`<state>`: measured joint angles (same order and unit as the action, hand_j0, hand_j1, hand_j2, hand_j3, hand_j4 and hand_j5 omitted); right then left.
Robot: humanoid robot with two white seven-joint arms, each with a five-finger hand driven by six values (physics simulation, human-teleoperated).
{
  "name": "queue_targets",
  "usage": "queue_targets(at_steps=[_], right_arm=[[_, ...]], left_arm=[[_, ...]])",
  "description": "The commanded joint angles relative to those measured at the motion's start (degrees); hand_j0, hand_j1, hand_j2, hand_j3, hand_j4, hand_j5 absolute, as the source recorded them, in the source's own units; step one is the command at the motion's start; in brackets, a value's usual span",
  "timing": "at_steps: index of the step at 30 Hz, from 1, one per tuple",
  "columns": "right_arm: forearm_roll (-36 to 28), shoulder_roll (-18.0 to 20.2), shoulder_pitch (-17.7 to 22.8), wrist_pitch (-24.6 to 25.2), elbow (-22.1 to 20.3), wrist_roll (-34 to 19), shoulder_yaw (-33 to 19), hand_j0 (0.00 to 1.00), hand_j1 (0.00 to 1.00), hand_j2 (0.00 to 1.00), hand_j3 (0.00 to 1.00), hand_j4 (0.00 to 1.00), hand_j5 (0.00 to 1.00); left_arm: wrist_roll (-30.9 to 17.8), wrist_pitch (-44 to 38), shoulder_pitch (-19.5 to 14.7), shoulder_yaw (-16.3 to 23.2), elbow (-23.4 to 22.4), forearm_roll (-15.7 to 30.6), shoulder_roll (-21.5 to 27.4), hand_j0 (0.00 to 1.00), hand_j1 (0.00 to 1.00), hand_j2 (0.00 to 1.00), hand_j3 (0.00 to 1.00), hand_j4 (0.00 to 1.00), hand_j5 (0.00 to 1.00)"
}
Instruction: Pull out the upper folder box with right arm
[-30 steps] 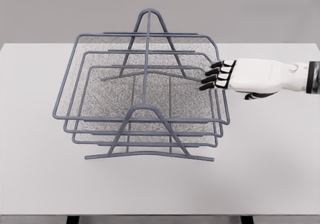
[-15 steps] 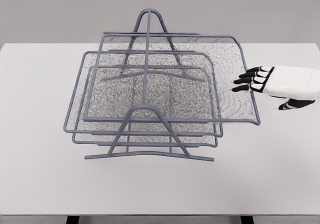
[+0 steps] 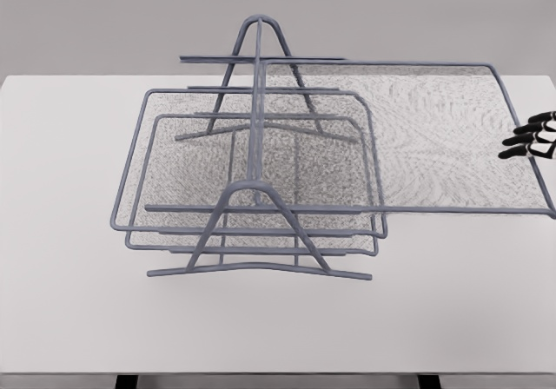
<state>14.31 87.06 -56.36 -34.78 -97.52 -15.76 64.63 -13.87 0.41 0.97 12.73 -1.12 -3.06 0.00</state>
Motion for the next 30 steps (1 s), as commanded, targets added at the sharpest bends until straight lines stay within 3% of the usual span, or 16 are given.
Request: queue_targets(at_steps=[1,8,10,11,12,15,18,21,24,30], right_arm=[[2.2,0.8,0.0,-0.2,0.3,0.0,-0.1,1.00,1.00,1.00,1.00,1.00,1.00],[1.7,2.6,-0.6,-0.2,0.4,0.0,-6.0,1.00,1.00,1.00,1.00,1.00,1.00],[1.1,2.1,-0.7,-0.2,0.4,0.2,-13.0,1.00,1.00,1.00,1.00,1.00,1.00],[-2.1,1.4,-1.1,-0.2,0.4,0.1,-13.3,1.00,1.00,1.00,1.00,1.00,1.00],[-2.3,-2.1,-1.2,-0.2,0.5,0.1,-16.4,1.00,1.00,1.00,1.00,1.00,1.00],[-4.2,-5.3,-1.6,-0.2,-0.1,0.2,-16.8,1.00,1.00,1.00,1.00,1.00,1.00],[-4.3,-18.2,-1.6,-0.2,-0.4,0.0,-16.4,1.00,1.00,1.00,1.00,1.00,1.00],[-3.6,-25.8,-1.8,-0.2,-1.1,-0.7,-14.8,1.00,1.00,1.00,1.00,1.00,1.00],[-3.6,-25.5,-1.5,-0.2,-1.5,-0.7,-12.0,1.00,1.00,1.00,1.00,1.00,1.00],[-3.8,-25.6,0.5,-0.2,-2.0,-0.7,-12.0,1.00,1.00,1.00,1.00,1.00,1.00]], left_arm=[[0.0,0.0,0.0,0.0,0.0,0.0,0.0,1.00,1.00,1.00,1.00,1.00,1.00],[0.0,0.0,0.0,0.0,0.1,0.0,0.0,1.00,1.00,1.00,1.00,1.00,1.00],[0.0,0.0,0.0,0.0,0.0,0.0,0.0,1.00,1.00,1.00,1.00,1.00,1.00],[0.0,-0.1,0.0,0.0,0.0,0.0,0.0,1.00,1.00,1.00,1.00,1.00,1.00],[0.0,0.0,0.0,0.0,0.0,0.0,0.0,1.00,1.00,1.00,1.00,1.00,1.00],[0.0,-0.1,0.0,0.0,0.0,0.0,0.0,1.00,1.00,1.00,1.00,1.00,1.00],[0.0,0.0,0.0,0.0,0.0,0.0,0.0,1.00,1.00,1.00,1.00,1.00,1.00],[0.0,0.0,0.0,0.0,0.0,0.0,0.0,1.00,1.00,1.00,1.00,1.00,1.00],[0.0,0.0,0.0,0.0,0.0,0.0,0.0,1.00,1.00,1.00,1.00,1.00,1.00],[0.0,-0.1,-0.1,0.0,0.0,0.0,0.0,1.00,1.00,1.00,1.00,1.00,1.00]])
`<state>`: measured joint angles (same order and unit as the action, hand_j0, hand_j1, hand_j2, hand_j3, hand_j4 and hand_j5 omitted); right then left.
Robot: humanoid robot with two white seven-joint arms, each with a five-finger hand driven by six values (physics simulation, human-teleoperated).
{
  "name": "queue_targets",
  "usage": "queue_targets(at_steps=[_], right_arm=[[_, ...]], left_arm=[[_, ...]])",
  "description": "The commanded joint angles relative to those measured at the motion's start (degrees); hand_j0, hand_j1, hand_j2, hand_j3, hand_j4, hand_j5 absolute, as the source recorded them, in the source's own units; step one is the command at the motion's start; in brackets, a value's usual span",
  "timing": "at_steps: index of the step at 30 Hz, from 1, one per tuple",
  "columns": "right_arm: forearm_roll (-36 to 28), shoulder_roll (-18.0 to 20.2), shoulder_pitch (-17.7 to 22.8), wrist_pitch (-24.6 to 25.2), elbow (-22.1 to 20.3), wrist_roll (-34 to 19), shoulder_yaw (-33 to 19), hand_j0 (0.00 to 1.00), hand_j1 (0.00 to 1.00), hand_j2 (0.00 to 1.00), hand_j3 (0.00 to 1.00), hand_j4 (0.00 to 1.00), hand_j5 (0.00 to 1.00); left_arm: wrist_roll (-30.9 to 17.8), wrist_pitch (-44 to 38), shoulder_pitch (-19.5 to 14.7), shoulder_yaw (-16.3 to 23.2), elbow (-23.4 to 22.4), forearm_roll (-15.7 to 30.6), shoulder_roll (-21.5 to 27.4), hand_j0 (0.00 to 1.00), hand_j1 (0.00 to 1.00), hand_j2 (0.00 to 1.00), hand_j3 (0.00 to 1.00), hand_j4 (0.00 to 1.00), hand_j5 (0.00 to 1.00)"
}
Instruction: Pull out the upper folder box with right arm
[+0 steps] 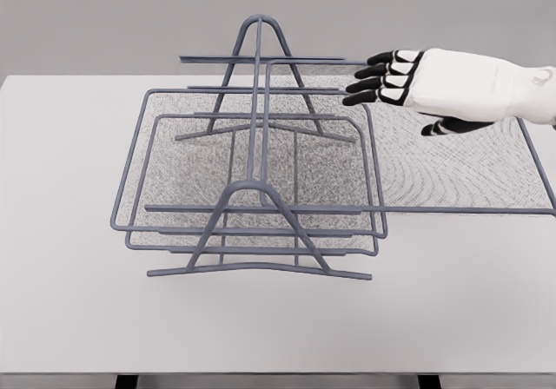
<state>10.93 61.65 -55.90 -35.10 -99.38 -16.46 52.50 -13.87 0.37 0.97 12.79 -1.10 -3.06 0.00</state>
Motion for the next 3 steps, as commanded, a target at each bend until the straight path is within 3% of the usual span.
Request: queue_targets(at_steps=[1,3], right_arm=[[-0.5,-0.3,-0.1,0.1,-0.1,0.0,0.1,1.00,1.00,1.00,1.00,1.00,1.00],[-0.5,-0.1,0.0,0.1,-0.1,0.0,0.1,1.00,1.00,1.00,1.00,1.00,1.00]], left_arm=[[0.0,0.0,0.0,0.0,0.0,0.0,0.0,1.00,1.00,1.00,1.00,1.00,1.00],[0.0,-0.2,0.0,0.0,0.0,0.1,0.0,1.00,1.00,1.00,1.00,1.00,1.00]])
